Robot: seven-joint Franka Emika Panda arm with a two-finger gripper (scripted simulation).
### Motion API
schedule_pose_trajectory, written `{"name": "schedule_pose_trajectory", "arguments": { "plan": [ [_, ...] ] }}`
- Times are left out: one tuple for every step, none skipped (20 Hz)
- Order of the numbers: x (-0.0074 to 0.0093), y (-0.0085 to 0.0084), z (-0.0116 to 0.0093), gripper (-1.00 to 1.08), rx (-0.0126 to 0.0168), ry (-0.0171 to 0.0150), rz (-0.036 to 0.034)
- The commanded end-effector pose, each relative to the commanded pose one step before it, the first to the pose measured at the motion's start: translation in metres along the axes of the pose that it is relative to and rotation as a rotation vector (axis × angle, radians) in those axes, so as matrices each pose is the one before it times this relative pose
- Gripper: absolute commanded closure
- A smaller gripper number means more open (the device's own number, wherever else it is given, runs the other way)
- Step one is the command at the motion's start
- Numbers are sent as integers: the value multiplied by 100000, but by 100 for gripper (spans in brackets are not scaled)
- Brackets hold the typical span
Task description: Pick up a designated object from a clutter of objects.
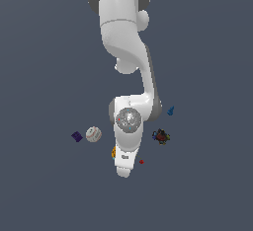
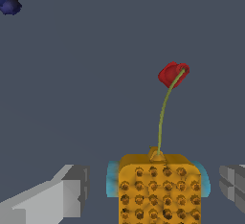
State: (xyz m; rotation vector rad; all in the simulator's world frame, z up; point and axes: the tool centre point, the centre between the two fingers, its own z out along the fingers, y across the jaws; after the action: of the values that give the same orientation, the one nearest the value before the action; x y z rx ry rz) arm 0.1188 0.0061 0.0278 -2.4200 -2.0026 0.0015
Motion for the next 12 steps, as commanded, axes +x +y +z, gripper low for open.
{"name": "schedule_pose_trajectory", "arguments": {
  "plan": [
    [-18,26,936,-92,-82,8,-55],
    [-2,26,191,-92,0,0,0],
    [6,36,107,-92,0,0,0],
    [12,38,32,-92,0,0,0],
    [6,16,-1,-92,0,0,0],
    [0,0,0,108,0,0,0],
    [0,0,0,108,0,0,0],
    [0,0,0,108,0,0,0],
    [0,0,0,108,0,0,0],
    [0,0,0,108,0,0,0],
    [0,0,0,108,0,0,0],
    [0,0,0,108,0,0,0]
  ]
}}
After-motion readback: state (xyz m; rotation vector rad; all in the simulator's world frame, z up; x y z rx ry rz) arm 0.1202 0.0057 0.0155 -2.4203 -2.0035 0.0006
